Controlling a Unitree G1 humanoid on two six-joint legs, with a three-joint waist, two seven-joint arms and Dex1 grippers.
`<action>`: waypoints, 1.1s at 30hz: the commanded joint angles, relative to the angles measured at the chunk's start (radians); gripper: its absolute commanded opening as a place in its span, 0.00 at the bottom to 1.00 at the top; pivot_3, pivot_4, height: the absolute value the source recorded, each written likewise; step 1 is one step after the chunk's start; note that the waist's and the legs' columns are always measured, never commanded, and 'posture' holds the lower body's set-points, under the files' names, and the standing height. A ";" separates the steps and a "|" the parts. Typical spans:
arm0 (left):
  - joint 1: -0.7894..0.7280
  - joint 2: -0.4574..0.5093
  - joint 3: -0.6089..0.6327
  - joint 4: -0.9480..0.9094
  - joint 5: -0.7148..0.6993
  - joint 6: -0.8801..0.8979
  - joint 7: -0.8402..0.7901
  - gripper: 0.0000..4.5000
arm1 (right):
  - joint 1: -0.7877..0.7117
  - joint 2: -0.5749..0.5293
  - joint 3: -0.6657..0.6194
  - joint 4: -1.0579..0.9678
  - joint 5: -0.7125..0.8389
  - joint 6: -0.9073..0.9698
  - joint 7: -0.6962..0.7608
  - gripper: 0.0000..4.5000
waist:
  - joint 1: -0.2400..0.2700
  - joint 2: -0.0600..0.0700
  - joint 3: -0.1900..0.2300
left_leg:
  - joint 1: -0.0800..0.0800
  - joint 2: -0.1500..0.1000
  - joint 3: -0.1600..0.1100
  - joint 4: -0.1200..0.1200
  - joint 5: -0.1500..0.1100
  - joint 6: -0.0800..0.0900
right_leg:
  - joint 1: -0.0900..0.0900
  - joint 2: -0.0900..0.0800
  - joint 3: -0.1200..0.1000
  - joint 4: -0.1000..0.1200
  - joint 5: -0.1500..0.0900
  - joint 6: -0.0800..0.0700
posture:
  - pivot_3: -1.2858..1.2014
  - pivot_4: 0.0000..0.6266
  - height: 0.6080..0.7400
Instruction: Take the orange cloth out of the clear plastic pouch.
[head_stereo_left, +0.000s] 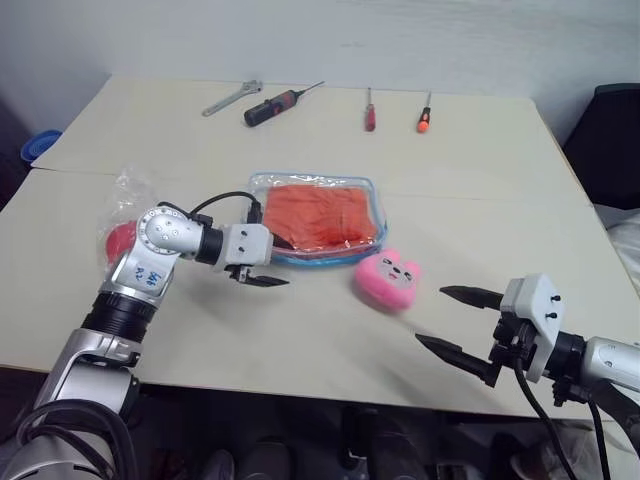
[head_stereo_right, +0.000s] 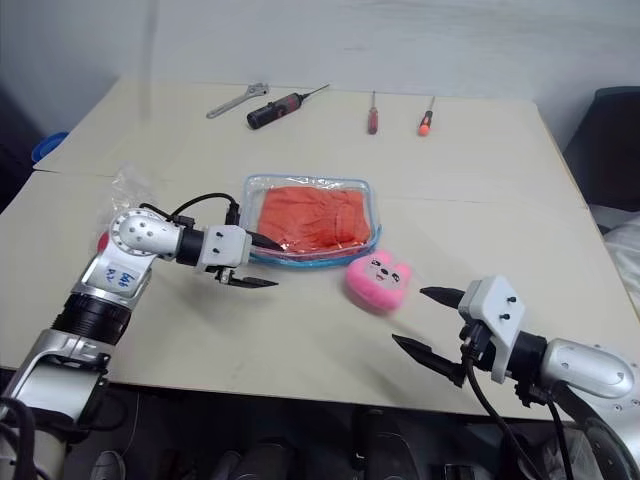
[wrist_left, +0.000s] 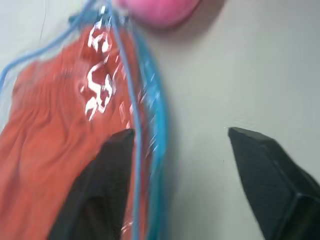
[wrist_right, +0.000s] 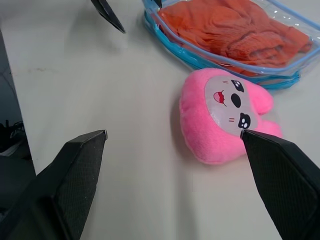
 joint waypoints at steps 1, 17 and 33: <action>-0.090 -0.100 -0.035 -0.107 -0.060 0.109 -0.020 0.76 | 0.005 -0.007 -0.037 -0.039 0.002 -0.021 -0.003 1.00 | 0.006 0.000 0.000 | 0.000 0.000 -0.001 0.001 0.000 0.000 | 0.001 0.000 0.000 0.000 0.000 0.000 | 0.52 0.24 1.00; -0.269 -0.462 -0.265 0.402 0.329 -0.407 0.262 0.67 | 0.038 0.007 -0.093 -0.096 0.013 0.005 -0.070 1.00 | 0.000 -0.001 0.000 | -0.002 -0.001 0.005 0.003 -0.003 0.005 | 0.002 0.003 0.009 0.000 0.002 0.003 | 0.52 0.24 1.00; -0.037 -0.244 -0.159 0.021 0.171 -0.175 0.092 0.01 | -0.409 -0.061 0.352 0.284 -0.390 -0.199 -0.037 1.00 | -0.003 0.000 0.000 | 0.000 -0.001 0.004 0.005 -0.003 0.005 | -0.001 0.002 0.007 0.000 0.002 0.003 | 0.52 0.24 1.00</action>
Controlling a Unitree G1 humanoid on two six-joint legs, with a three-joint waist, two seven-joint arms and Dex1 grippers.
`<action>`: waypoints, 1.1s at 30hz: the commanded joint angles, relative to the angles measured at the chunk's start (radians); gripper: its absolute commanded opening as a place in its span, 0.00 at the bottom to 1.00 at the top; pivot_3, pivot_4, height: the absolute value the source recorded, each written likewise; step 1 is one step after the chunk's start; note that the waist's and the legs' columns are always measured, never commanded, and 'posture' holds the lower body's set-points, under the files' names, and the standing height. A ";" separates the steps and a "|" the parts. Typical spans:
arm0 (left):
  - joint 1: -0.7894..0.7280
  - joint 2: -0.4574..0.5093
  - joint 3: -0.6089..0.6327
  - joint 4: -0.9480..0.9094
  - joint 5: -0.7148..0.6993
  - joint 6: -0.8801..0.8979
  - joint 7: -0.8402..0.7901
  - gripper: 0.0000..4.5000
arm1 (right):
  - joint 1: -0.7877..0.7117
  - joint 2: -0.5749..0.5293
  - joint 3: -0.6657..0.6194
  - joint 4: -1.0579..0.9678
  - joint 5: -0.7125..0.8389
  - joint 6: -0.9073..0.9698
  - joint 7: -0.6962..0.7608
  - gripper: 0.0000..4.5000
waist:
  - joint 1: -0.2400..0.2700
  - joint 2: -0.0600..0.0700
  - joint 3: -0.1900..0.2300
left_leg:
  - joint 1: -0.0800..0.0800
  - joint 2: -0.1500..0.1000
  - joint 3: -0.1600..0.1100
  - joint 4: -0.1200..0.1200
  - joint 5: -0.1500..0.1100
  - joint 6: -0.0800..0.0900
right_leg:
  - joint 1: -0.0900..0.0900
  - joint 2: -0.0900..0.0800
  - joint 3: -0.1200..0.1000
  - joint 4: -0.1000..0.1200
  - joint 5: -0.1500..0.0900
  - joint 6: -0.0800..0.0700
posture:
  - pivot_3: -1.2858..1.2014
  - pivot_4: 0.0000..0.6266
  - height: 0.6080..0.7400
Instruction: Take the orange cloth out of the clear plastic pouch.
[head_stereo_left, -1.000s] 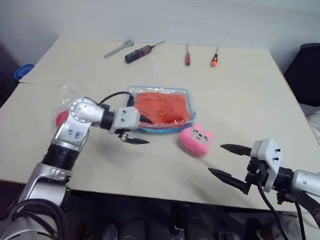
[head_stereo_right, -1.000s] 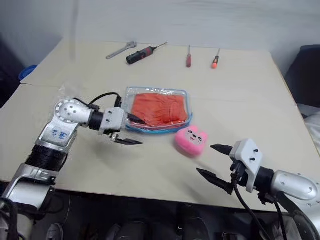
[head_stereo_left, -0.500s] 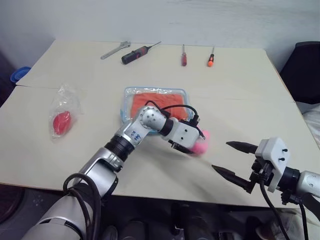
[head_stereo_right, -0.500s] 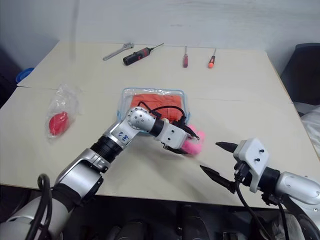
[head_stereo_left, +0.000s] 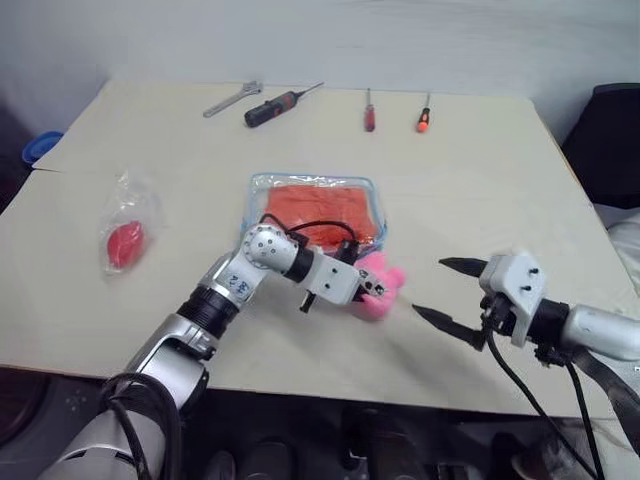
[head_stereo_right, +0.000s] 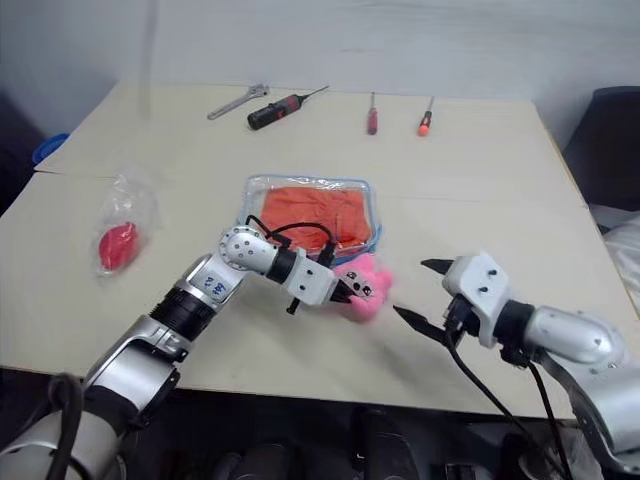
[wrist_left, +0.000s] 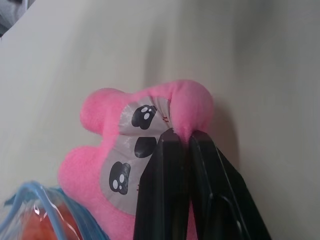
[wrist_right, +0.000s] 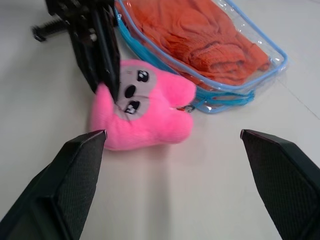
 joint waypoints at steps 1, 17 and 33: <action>0.043 0.049 0.045 -0.139 -0.032 0.100 -0.004 0.01 | -0.145 -0.011 0.159 0.151 -0.196 -0.148 0.023 1.00 | 0.000 0.000 0.000 | 0.000 0.000 0.000 0.000 0.000 0.000 | 0.000 0.000 0.000 0.000 0.000 0.000 | 0.52 0.24 1.00; 0.162 0.117 0.087 -0.382 -0.057 0.271 0.027 0.00 | -0.503 0.158 0.416 0.686 -0.568 -0.574 0.015 0.51 | -0.001 0.000 0.000 | -0.005 0.000 -0.004 0.005 0.000 0.000 | -0.001 -0.002 -0.004 0.000 0.000 0.000 | 0.52 0.24 1.00; 0.133 0.114 0.077 -0.294 -0.020 0.213 0.064 0.00 | -0.620 0.260 0.409 0.892 -0.644 -0.713 -0.030 0.38 | -0.025 0.001 0.000 | -0.005 0.001 -0.004 0.006 0.000 0.000 | -0.001 -0.002 -0.004 0.001 0.000 0.000 | 0.52 0.24 1.00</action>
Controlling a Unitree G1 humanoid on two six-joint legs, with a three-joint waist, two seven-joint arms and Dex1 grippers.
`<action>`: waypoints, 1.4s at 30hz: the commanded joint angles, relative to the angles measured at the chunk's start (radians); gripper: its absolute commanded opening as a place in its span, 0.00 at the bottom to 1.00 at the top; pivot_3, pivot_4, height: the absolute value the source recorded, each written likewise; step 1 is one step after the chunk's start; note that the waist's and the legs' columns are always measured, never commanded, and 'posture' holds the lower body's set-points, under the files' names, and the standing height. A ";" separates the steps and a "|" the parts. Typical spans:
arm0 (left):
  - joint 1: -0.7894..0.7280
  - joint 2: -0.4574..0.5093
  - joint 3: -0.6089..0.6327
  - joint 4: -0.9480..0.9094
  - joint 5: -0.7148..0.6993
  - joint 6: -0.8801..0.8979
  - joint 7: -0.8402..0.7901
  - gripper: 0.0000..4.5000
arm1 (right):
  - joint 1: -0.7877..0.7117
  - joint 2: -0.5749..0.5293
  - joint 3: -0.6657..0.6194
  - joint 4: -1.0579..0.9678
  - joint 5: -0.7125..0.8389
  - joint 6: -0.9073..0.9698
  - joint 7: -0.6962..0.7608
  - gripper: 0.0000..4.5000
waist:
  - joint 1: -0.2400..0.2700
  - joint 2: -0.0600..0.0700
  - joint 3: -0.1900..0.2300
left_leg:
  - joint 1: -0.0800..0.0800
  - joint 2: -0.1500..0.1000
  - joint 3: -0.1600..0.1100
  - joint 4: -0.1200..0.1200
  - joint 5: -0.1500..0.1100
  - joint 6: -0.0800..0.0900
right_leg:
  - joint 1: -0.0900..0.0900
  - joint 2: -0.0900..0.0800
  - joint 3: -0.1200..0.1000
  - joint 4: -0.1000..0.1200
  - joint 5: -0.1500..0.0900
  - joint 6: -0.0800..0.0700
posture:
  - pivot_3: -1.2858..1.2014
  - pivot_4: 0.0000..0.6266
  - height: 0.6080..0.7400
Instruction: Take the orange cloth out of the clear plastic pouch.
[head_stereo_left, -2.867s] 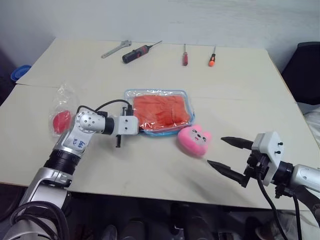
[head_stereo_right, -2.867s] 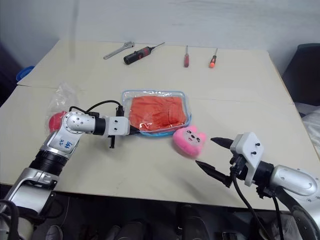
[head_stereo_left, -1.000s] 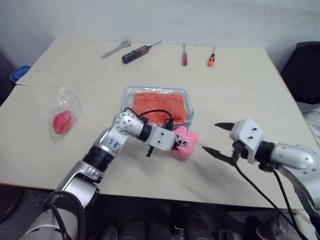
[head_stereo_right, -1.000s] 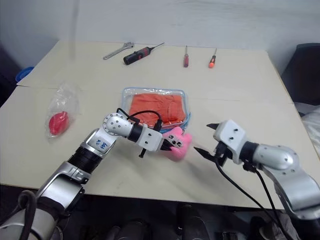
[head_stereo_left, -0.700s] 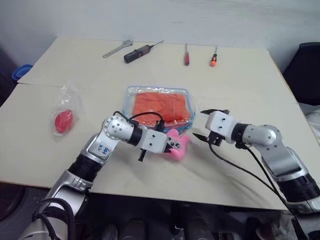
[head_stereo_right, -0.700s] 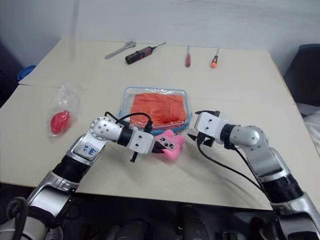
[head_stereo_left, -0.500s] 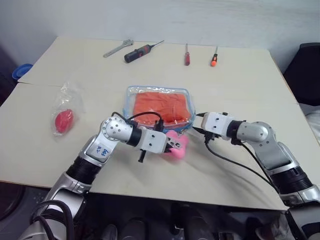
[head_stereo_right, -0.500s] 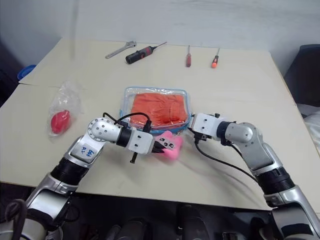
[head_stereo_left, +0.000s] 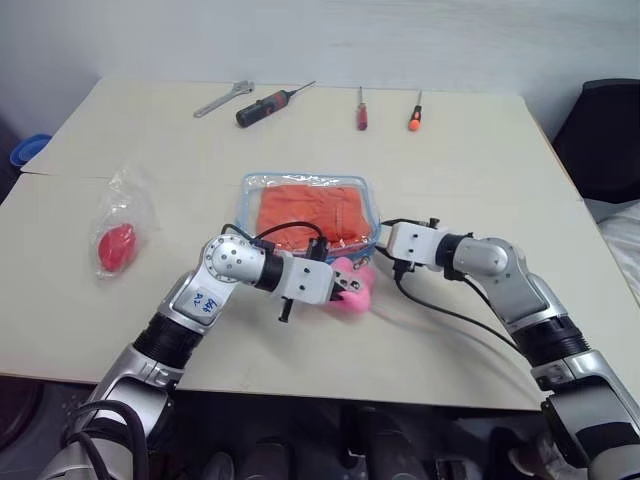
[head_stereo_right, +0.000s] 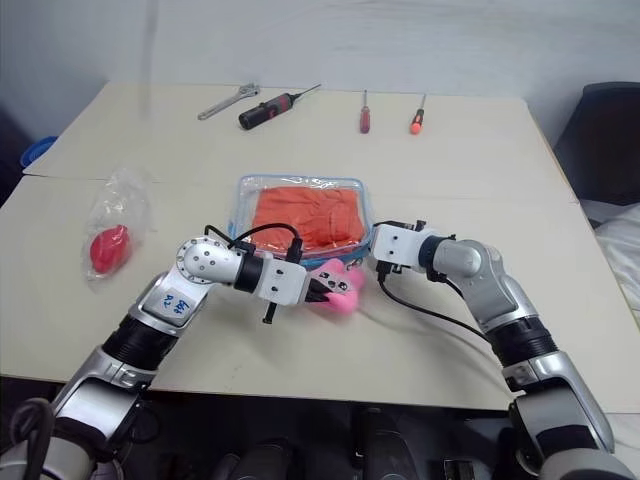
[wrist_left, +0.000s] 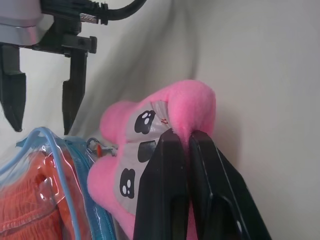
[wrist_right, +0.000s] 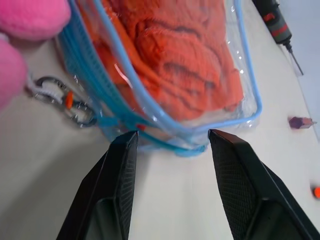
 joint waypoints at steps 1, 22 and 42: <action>-0.018 -0.003 0.006 0.003 0.003 -0.018 0.010 0.00 | -0.015 0.007 -0.020 -0.006 0.003 -0.038 0.000 0.30 | 0.000 0.000 0.000 | 0.000 0.000 0.000 0.000 0.000 0.000 | 0.000 0.000 0.000 0.000 0.000 0.000 | 0.52 0.24 1.00; 0.170 0.210 0.199 -0.085 -0.070 0.117 0.059 0.00 | 0.081 -0.104 -0.080 -0.085 0.019 -0.070 0.050 0.01 | -0.002 0.001 0.000 | 0.000 0.000 -0.001 0.000 0.000 0.000 | 0.000 -0.001 0.000 0.000 0.000 0.000 | 0.52 0.24 1.00; 0.255 0.459 0.455 0.132 -0.135 0.122 0.114 0.00 | 0.265 -0.215 -0.190 -0.242 0.086 -0.109 0.069 0.01 | 0.001 0.002 0.001 | 0.000 0.000 -0.001 -0.002 -0.001 0.000 | -0.001 -0.001 0.000 -0.001 0.000 0.000 | 0.52 0.24 1.00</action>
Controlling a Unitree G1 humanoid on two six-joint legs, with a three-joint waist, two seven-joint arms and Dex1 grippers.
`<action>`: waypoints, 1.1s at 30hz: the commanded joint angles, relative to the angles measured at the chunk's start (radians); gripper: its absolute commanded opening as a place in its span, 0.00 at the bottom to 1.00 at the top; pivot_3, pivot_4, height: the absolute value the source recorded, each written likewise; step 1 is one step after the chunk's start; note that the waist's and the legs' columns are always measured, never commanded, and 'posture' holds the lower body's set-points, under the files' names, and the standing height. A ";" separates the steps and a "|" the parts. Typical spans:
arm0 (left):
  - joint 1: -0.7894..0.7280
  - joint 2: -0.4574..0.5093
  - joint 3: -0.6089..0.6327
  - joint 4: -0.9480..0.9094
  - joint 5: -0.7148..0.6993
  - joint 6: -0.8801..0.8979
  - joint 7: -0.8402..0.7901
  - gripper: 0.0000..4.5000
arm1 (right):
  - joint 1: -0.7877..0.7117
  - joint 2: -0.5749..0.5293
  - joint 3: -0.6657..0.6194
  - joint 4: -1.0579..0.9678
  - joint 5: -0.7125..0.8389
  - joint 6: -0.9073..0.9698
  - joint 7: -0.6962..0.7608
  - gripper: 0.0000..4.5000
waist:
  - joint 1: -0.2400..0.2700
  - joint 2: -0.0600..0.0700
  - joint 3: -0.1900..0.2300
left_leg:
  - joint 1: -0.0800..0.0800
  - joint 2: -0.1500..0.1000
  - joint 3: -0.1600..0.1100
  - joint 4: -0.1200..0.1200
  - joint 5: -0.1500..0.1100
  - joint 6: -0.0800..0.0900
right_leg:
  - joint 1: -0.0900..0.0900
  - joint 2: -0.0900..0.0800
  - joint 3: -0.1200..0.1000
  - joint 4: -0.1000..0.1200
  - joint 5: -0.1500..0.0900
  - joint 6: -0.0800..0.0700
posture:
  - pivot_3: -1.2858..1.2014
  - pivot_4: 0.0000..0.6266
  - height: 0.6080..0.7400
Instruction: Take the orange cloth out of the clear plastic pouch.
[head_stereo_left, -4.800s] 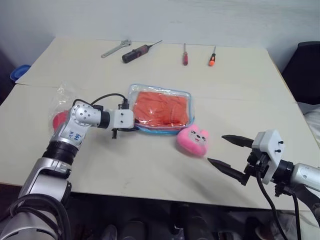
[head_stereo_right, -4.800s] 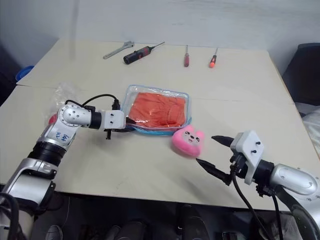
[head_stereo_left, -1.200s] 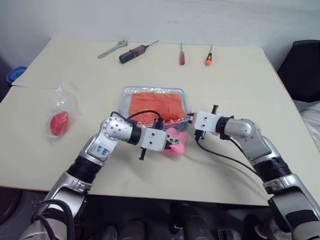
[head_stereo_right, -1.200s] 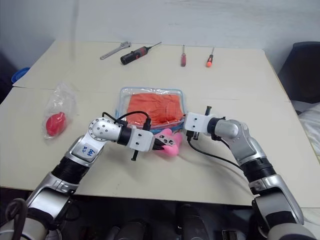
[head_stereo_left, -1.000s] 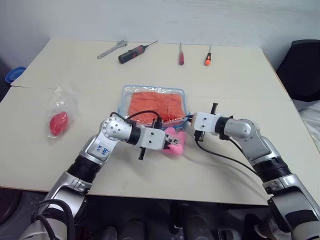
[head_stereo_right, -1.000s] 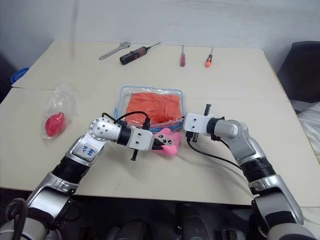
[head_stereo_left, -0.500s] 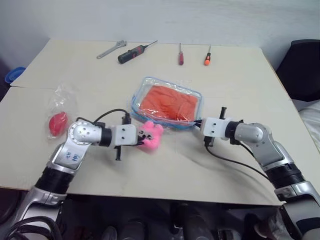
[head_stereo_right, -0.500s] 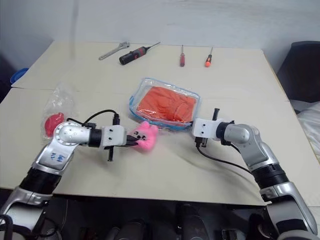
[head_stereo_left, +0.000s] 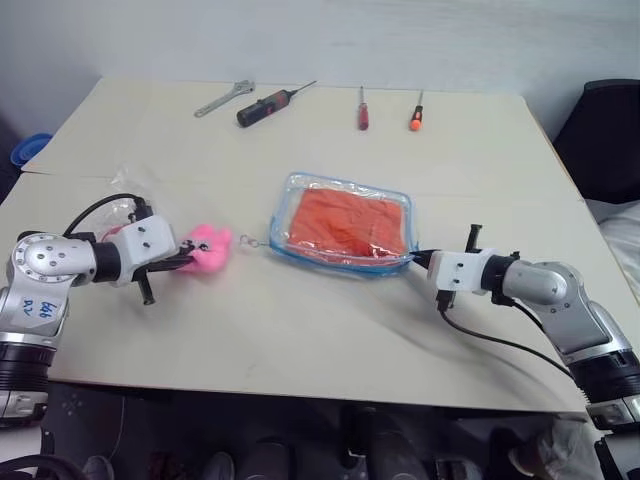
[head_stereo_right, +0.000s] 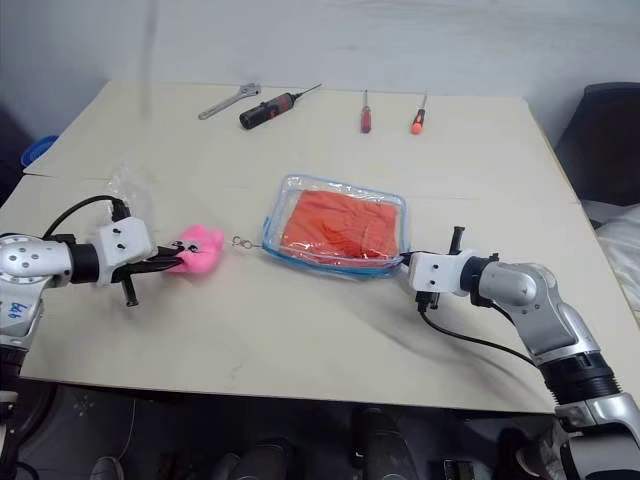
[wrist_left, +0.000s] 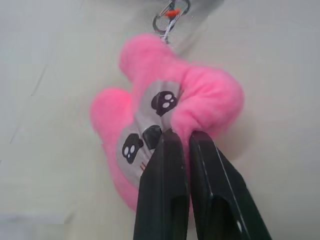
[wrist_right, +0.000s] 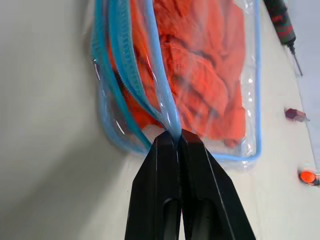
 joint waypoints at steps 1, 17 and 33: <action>0.005 -0.010 0.012 -0.025 -0.025 0.017 0.000 0.00 | 0.016 -0.008 -0.045 -0.040 0.031 0.024 0.001 0.01 | 0.001 0.000 0.000 | 0.000 0.000 0.000 0.000 0.000 0.000 | 0.000 0.000 0.000 0.000 0.000 0.000 | 0.52 0.24 1.00; 0.030 0.041 0.047 -0.210 -0.263 0.386 -0.197 0.70 | 0.330 -0.027 -0.250 -0.504 0.330 0.458 0.076 0.89 | 0.004 0.000 0.000 | 0.000 0.000 -0.001 0.000 -0.001 0.000 | 0.000 0.000 0.000 0.000 0.000 0.000 | 0.52 0.24 1.00; -0.495 -0.330 -0.380 0.218 0.116 -0.176 -0.101 0.70 | 0.480 0.008 -0.373 -0.920 0.806 0.929 -0.060 0.89 | 0.025 0.001 -0.001 | -0.001 -0.001 0.001 0.002 -0.002 0.002 | 0.002 0.002 -0.001 -0.002 0.000 0.001 | 0.52 0.24 1.00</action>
